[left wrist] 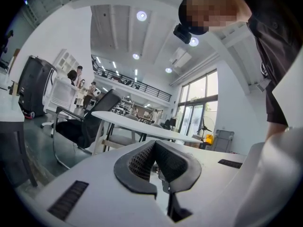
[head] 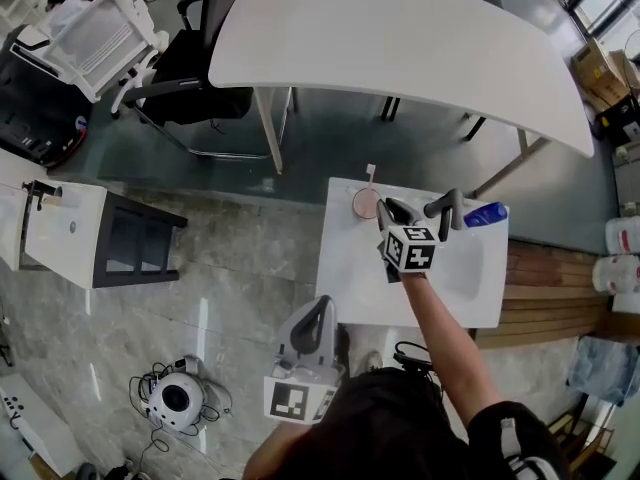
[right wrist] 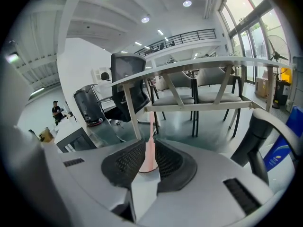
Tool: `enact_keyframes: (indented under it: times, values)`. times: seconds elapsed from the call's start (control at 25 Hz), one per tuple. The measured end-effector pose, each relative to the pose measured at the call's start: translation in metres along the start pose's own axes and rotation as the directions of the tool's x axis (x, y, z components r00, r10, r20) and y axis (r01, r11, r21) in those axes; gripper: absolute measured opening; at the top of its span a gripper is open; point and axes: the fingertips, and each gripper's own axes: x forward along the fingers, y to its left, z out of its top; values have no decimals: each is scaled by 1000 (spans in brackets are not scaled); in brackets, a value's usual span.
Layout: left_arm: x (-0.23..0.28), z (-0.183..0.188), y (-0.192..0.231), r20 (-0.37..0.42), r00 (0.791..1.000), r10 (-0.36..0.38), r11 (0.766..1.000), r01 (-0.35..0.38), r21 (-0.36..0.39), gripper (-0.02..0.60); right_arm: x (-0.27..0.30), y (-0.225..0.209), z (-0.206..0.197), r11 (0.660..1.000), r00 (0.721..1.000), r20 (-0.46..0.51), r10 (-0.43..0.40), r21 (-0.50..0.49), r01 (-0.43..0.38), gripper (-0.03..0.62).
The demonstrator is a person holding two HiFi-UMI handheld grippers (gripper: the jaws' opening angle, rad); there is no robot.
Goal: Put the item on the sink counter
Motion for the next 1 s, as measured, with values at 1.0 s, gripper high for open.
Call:
enact_keyframes:
  times: [1.0]
  values:
    - [-121,-47,-195,32,993,-110,989,106,107,15,-292,4,-92,993,987,107,118,17,-120,9]
